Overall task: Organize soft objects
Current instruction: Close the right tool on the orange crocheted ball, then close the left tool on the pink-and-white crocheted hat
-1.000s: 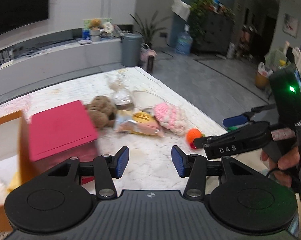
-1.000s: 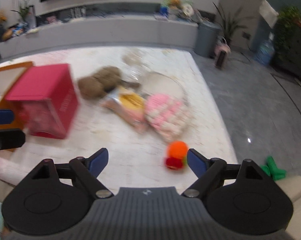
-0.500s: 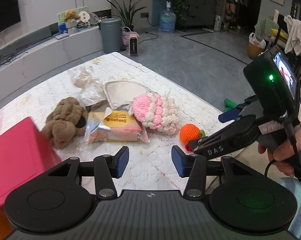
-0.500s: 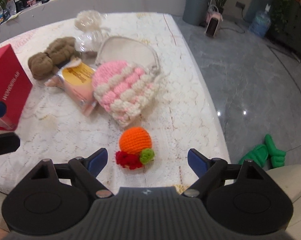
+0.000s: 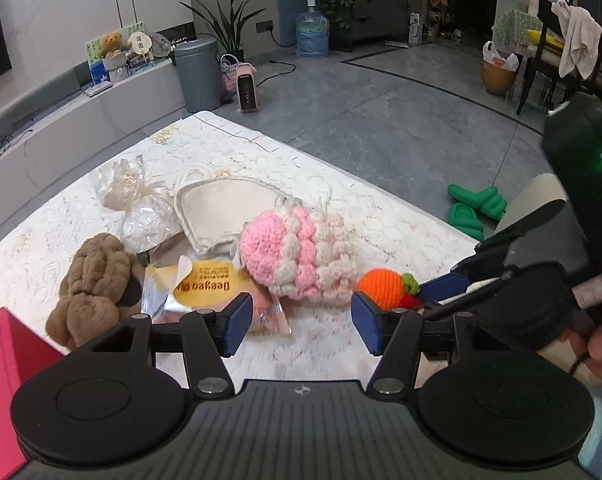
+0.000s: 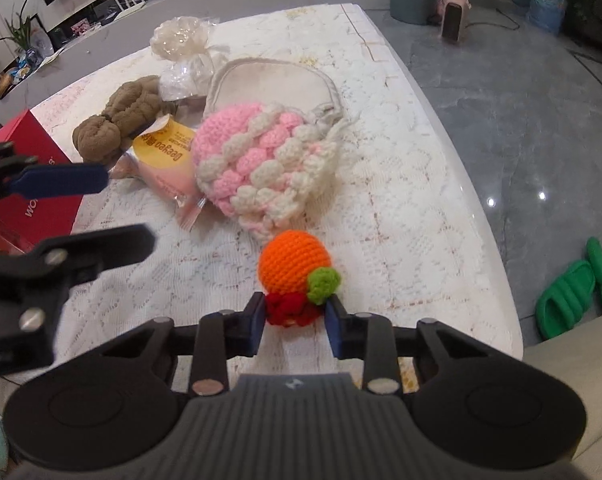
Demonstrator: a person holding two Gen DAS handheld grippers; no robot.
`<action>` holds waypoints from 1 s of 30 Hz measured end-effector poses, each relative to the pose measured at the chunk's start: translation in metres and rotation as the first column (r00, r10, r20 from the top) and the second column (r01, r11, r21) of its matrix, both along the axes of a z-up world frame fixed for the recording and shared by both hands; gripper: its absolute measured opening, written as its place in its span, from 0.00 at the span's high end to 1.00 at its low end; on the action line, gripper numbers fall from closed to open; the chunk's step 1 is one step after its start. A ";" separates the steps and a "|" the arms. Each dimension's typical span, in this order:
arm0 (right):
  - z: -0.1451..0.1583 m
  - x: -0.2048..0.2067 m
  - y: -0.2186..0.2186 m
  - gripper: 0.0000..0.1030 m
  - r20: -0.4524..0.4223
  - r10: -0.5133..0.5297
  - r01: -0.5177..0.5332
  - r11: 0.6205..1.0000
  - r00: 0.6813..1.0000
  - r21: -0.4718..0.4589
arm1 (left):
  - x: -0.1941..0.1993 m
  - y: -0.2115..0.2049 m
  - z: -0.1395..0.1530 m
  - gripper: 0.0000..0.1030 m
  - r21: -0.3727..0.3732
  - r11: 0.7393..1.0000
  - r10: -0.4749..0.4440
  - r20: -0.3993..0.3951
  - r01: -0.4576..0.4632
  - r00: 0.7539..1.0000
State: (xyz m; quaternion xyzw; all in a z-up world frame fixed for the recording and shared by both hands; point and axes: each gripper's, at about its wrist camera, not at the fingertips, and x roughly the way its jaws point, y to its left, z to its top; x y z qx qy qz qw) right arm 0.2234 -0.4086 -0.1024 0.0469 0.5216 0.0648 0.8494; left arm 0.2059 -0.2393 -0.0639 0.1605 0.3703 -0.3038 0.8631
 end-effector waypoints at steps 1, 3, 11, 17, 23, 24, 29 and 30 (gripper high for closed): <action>0.001 0.001 0.000 0.70 0.004 0.010 -0.010 1.000 1.000 -0.003 | 0.002 -0.001 -0.001 0.35 -0.001 1.000 0.001 -0.003 -0.001 1.000; 0.004 0.002 0.000 0.62 0.012 0.030 -0.030 0.999 0.999 -0.017 | 0.006 -0.003 -0.002 0.35 -0.001 1.000 0.001 -0.008 -0.001 1.000; 0.011 0.012 0.006 0.49 0.031 0.128 -0.126 0.990 0.991 -0.065 | 0.021 -0.001 -0.007 0.35 -0.010 0.999 0.036 -0.044 -0.037 0.998; 0.010 0.017 0.001 0.60 0.030 0.109 -0.106 0.990 0.994 -0.090 | 0.032 -0.004 -0.010 0.35 -0.008 0.998 0.063 -0.079 -0.064 0.995; 0.025 0.032 -0.005 0.60 0.082 0.100 -0.089 0.987 0.992 -0.132 | 0.047 -0.008 -0.012 0.36 -0.035 0.993 0.104 -0.128 -0.109 0.986; 0.024 0.035 -0.006 0.60 0.082 0.102 -0.090 0.986 0.991 -0.137 | 0.050 -0.008 -0.013 0.35 -0.048 0.992 0.110 -0.150 -0.118 0.983; 0.015 0.045 -0.010 0.60 0.068 0.123 -0.110 0.978 0.990 -0.180 | 0.062 -0.007 -0.014 0.32 -0.098 0.983 0.133 -0.218 -0.157 0.967; 0.013 0.047 -0.011 0.60 0.064 0.122 -0.107 0.974 0.990 -0.197 | 0.064 -0.009 -0.014 0.30 -0.099 0.981 0.139 -0.223 -0.164 0.965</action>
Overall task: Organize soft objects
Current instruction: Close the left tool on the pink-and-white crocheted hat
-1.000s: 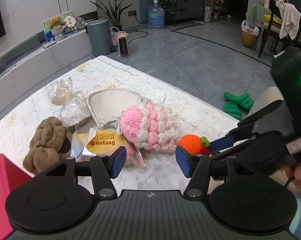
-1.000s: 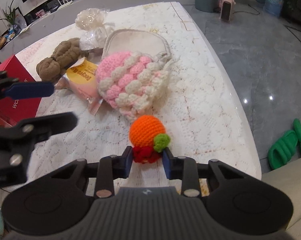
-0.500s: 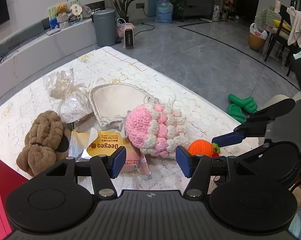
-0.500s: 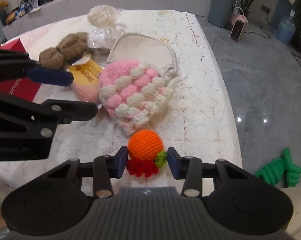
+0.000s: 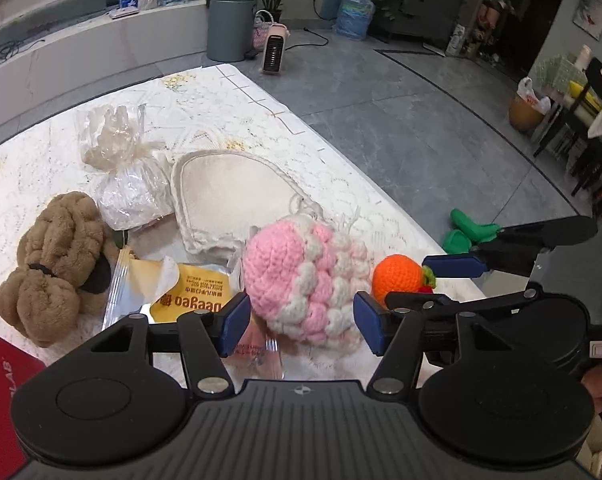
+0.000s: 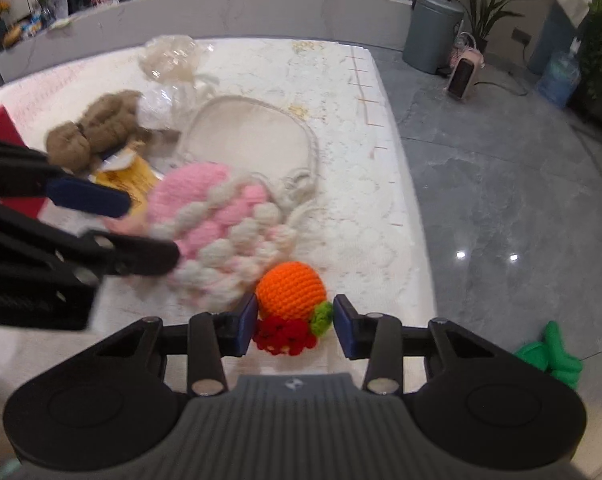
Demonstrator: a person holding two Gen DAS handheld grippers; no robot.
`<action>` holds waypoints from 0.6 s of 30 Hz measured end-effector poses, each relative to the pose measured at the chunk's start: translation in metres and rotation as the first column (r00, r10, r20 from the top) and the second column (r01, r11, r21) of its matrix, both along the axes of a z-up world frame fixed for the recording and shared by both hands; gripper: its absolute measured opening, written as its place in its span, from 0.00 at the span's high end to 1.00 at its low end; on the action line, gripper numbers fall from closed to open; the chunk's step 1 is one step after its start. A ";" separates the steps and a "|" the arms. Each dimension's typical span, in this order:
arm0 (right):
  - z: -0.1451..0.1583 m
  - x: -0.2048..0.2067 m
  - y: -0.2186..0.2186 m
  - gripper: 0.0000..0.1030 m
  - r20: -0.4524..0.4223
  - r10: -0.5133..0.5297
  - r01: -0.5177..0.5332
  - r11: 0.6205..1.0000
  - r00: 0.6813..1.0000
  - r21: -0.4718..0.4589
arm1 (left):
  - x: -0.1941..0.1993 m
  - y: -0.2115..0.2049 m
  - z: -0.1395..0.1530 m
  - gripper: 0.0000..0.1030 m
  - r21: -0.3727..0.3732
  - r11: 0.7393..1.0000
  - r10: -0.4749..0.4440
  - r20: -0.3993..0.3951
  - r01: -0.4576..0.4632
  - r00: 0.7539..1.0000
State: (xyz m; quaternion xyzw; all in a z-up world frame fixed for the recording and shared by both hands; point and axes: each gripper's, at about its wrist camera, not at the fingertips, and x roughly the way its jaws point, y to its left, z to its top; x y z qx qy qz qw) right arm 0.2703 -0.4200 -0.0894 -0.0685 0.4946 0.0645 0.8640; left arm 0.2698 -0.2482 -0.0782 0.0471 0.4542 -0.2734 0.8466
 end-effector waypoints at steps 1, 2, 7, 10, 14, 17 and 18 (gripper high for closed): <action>-0.001 0.002 -0.002 0.60 -0.001 -0.006 0.006 1.000 1.000 -0.006 | 0.002 -0.002 -0.001 0.30 -0.003 1.000 0.004 -0.007 -0.004 1.000; -0.001 0.004 -0.005 0.60 0.000 -0.012 0.012 1.000 1.000 -0.004 | 0.004 -0.004 -0.003 0.30 -0.007 1.000 0.009 -0.018 -0.009 1.000; -0.004 0.010 -0.003 0.60 0.008 0.024 -0.024 1.000 1.000 0.012 | 0.015 -0.011 -0.012 0.26 -0.006 0.999 0.048 -0.039 -0.048 0.998; -0.009 0.009 0.002 0.60 0.012 0.039 -0.039 0.999 0.999 -0.004 | 0.019 -0.011 -0.017 0.25 0.025 0.998 0.065 -0.037 -0.065 0.997; -0.009 0.009 0.004 0.60 0.017 0.043 -0.043 0.999 0.999 -0.010 | 0.020 -0.014 -0.024 0.23 0.011 0.998 0.060 -0.043 -0.059 0.997; -0.009 0.008 0.004 0.60 0.017 0.045 -0.045 0.999 0.999 -0.015 | 0.016 -0.020 -0.023 0.36 0.028 0.997 0.066 -0.013 -0.066 0.998; -0.009 0.008 0.004 0.60 0.017 0.044 -0.044 0.999 0.999 -0.016 | 0.015 -0.021 -0.023 0.43 0.031 0.997 0.072 -0.005 -0.071 0.997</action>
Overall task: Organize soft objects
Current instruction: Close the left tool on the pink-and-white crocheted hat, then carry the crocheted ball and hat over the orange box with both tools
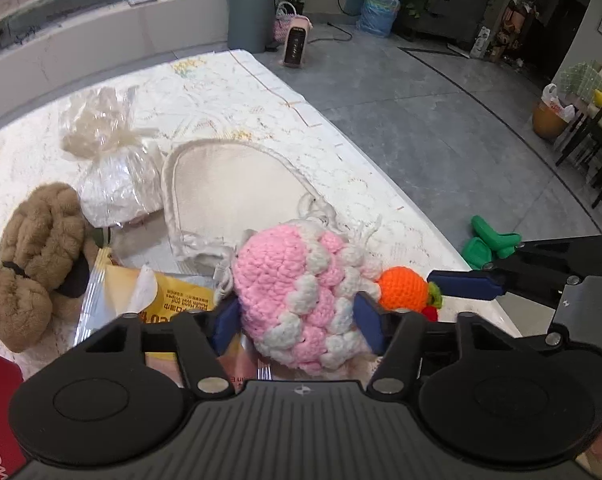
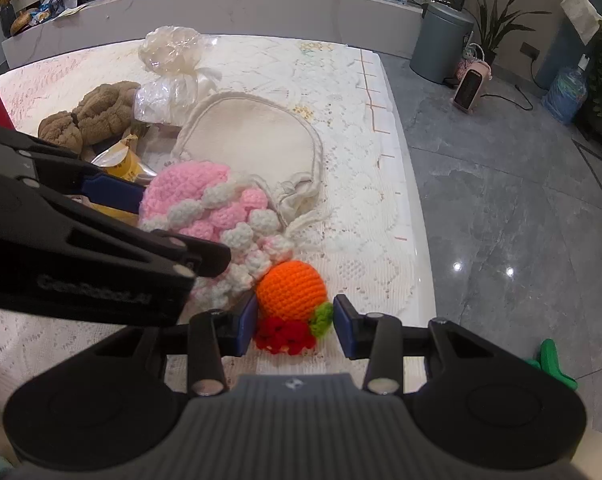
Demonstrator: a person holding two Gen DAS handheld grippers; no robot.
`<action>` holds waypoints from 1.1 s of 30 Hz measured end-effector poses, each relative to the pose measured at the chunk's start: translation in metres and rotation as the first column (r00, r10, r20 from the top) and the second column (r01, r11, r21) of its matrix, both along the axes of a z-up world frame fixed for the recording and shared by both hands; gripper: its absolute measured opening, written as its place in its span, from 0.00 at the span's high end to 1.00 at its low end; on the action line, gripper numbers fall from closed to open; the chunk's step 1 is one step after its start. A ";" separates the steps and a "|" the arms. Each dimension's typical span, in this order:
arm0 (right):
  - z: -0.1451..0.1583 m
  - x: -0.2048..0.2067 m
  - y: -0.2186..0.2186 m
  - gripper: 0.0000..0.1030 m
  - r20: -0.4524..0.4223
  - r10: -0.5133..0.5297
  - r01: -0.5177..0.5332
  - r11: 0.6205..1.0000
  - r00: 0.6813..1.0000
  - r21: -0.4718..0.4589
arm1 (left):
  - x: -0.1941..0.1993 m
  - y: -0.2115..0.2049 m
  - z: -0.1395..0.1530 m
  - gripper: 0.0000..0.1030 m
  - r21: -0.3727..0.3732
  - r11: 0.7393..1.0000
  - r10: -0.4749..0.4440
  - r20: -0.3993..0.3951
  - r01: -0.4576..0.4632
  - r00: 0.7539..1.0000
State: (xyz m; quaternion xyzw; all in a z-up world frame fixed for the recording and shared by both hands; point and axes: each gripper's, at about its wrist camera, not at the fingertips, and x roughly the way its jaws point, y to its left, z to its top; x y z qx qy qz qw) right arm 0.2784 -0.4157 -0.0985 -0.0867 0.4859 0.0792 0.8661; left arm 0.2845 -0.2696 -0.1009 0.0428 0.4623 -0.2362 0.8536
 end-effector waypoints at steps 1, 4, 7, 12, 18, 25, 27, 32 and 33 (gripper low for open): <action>0.000 0.000 0.000 0.60 0.000 -0.001 0.001 1.000 1.000 -0.001 | -0.001 0.000 0.001 0.45 0.002 1.000 0.006 0.001 -0.006 1.000; 0.000 0.000 0.001 0.60 -0.002 -0.004 0.004 1.000 1.000 -0.001 | -0.005 0.002 0.006 0.71 0.006 1.000 0.022 0.027 -0.023 0.999; 0.001 0.000 0.002 0.61 -0.009 -0.006 0.006 1.000 1.000 -0.007 | -0.009 0.005 0.014 0.74 -0.010 1.000 0.015 0.032 -0.015 0.999; 0.011 -0.004 0.003 0.62 -0.007 -0.013 0.013 1.000 1.000 0.018 | -0.019 0.012 0.031 0.76 -0.026 1.000 0.015 0.059 -0.013 0.998; 0.024 -0.018 0.008 0.61 -0.018 -0.022 0.022 0.999 1.000 0.036 | -0.043 0.030 0.055 0.76 -0.004 1.000 0.020 0.068 -0.020 0.997; 0.045 -0.052 0.022 0.61 -0.026 -0.045 0.048 0.990 0.999 0.133 | -0.089 0.068 0.077 0.76 0.015 1.000 0.022 0.083 -0.024 0.996; 0.052 -0.063 0.031 0.61 -0.025 -0.037 0.041 0.987 0.999 0.158 | -0.106 0.083 0.084 0.76 0.006 1.000 0.029 0.101 -0.029 0.995; 0.067 -0.093 0.063 0.61 -0.008 -0.001 0.002 0.980 1.000 0.199 | -0.145 0.120 0.098 0.76 0.016 0.998 0.051 0.142 -0.054 0.989; 0.069 -0.098 0.070 0.61 -0.006 0.011 -0.009 0.979 1.000 0.204 | -0.151 0.128 0.100 0.76 0.015 0.998 0.062 0.144 -0.065 0.988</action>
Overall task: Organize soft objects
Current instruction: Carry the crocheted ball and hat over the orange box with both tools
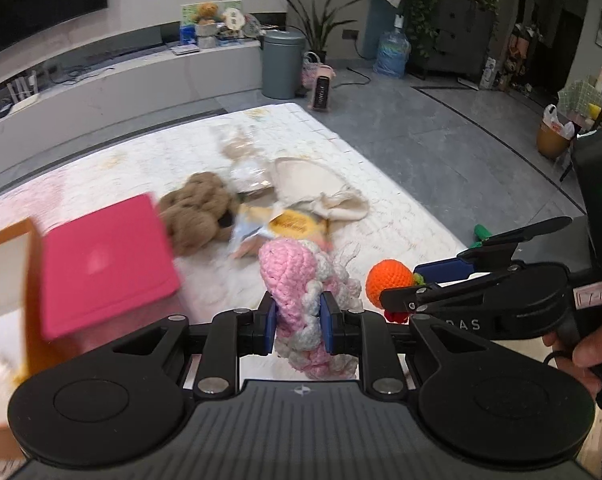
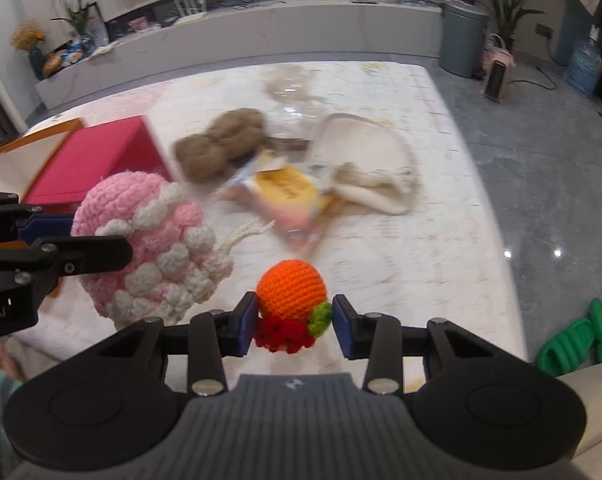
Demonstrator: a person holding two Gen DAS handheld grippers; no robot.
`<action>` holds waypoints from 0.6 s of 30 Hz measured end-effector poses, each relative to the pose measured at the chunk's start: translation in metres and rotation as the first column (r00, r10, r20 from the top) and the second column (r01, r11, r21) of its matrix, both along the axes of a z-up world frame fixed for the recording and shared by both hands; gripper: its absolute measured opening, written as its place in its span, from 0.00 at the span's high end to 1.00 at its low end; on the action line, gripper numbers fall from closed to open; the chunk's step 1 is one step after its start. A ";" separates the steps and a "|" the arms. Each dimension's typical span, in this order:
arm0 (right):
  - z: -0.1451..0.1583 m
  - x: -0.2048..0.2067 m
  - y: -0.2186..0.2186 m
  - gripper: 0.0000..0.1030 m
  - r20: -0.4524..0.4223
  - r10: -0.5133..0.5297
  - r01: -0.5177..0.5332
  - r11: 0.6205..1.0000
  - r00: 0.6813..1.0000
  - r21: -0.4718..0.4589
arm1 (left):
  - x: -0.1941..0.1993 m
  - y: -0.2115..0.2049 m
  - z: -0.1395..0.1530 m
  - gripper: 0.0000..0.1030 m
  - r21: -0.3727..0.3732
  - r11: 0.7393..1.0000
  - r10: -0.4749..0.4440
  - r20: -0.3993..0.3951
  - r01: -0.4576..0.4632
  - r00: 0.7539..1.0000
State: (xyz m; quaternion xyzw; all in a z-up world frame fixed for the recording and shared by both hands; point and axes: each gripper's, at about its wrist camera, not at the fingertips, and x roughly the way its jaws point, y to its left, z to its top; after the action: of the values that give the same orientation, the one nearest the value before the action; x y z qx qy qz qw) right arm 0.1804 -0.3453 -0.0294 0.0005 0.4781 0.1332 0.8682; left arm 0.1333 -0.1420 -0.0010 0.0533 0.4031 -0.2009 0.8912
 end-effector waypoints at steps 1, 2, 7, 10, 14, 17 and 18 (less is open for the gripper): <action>0.002 -0.005 0.007 0.61 0.002 0.012 -0.012 1.000 1.000 0.006 | -0.006 0.008 0.001 0.76 -0.002 1.000 0.011 0.002 -0.011 1.000; 0.005 -0.011 0.015 0.61 0.005 0.024 -0.024 1.000 1.000 0.012 | -0.011 0.015 0.002 0.76 -0.003 1.000 0.023 0.003 -0.023 1.000; 0.016 -0.035 0.056 0.61 0.023 0.094 -0.095 0.995 0.995 0.040 | -0.042 0.060 0.008 0.76 -0.014 0.995 0.098 0.012 -0.098 0.995; 0.023 -0.046 0.086 0.61 0.036 0.154 -0.155 0.987 0.987 0.047 | -0.057 0.088 0.017 0.76 -0.031 0.988 0.152 0.037 -0.151 0.988; 0.038 -0.054 0.127 0.61 0.068 0.231 -0.234 0.971 0.970 0.040 | -0.074 0.128 0.030 0.76 -0.054 0.972 0.231 0.084 -0.227 0.969; 0.051 -0.059 0.158 0.61 0.098 0.287 -0.292 0.955 0.953 0.046 | -0.081 0.157 0.038 0.76 -0.064 0.956 0.293 0.112 -0.287 0.950; 0.055 -0.060 0.168 0.61 0.107 0.307 -0.313 0.949 0.946 0.047 | -0.082 0.168 0.042 0.76 -0.066 0.948 0.317 0.121 -0.311 0.941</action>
State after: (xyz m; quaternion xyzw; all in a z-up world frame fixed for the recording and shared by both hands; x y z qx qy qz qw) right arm 0.1204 -0.1774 0.0257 -0.0537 0.4244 0.2829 0.8585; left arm 0.0517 0.0259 0.0406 -0.0192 0.3426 -0.0616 0.9372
